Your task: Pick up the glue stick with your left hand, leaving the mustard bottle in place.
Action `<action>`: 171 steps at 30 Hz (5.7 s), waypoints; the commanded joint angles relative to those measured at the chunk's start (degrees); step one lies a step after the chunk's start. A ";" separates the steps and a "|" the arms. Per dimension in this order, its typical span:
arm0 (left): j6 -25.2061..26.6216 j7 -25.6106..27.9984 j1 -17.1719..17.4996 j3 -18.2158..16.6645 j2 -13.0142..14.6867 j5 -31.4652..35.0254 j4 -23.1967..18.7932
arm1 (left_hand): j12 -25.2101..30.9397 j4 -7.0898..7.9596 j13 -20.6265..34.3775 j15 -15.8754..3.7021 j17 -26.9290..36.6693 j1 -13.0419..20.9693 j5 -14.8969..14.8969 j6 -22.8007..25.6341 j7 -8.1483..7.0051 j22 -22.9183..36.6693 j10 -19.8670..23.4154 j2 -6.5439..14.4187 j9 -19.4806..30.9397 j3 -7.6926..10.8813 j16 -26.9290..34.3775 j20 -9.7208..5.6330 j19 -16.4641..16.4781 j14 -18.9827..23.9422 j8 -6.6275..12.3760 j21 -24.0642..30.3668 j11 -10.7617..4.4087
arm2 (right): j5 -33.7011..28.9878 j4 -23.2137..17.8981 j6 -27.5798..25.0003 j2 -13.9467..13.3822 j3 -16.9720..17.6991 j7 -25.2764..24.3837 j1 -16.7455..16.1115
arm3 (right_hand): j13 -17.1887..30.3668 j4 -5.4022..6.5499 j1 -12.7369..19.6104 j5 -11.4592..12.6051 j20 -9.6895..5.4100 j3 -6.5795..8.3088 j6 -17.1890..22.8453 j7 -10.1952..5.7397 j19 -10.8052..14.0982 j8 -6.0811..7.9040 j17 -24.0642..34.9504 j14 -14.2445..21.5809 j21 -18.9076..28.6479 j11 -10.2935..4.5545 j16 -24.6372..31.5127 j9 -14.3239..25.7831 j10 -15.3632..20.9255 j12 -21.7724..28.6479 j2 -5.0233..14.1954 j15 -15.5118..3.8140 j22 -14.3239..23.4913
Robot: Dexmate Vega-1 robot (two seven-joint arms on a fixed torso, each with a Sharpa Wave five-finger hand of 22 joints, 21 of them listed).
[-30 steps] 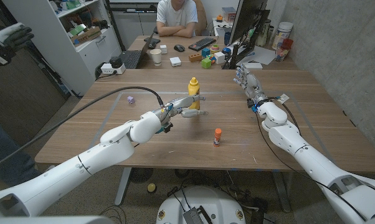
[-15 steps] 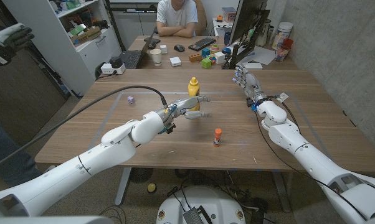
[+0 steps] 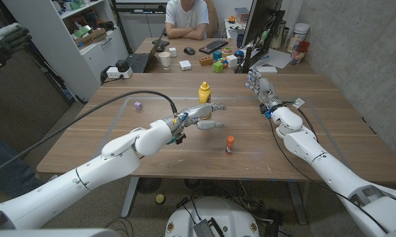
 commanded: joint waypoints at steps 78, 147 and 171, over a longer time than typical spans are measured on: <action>5.60 -17.57 -3.26 6.90 -3.39 17.18 -4.74 | 0.55 0.68 0.62 2.11 0.33 2.37 0.32 -0.70 -1.30 0.72 0.12 -0.28 0.22 -1.25 0.63 0.14 7.15 2.28 -0.64 2.47 0.61 | 1.96 -1.92 -0.05 -1.99 0.47 5.14 0.70 | 0.33 -0.13 -1.14 0.37 2.04 -0.53 1.02 -0.26 1.43 0.19 0.20 1.26 0.57 -0.20 0.58 0.19 1.07 0.41 -0.41 0.37 0.05; 7.29 -19.16 -8.09 10.21 -10.51 12.97 4.19 | 5.83 -0.29 3.08 -2.06 2.52 15.95 0.76 8.00 -3.72 1.77 10.83 3.81 0.93 -1.83 6.57 -0.06 34.63 18.63 2.27 11.73 -2.52 | 1.82 5.74 4.47 0.13 0.45 7.84 3.07 | 0.36 -0.45 -1.41 0.51 3.47 -0.49 1.96 -0.62 1.73 0.31 0.22 1.83 0.46 -1.04 0.60 0.21 1.34 0.36 -0.30 0.26 0.06; 8.16 -3.67 -3.02 8.84 -10.74 9.92 3.57 | 25.13 -0.28 21.04 -18.19 13.52 47.25 2.91 40.88 -2.29 1.15 42.43 7.03 8.52 -3.29 26.04 -13.11 60.07 54.34 18.85 30.54 -11.42 | 3.15 6.01 5.87 -0.53 1.58 9.29 2.29 | 0.38 -0.46 -1.65 0.55 3.89 -0.55 2.55 -0.80 1.80 0.44 0.30 2.08 0.44 -1.39 0.69 0.22 1.77 0.47 -0.32 0.42 0.06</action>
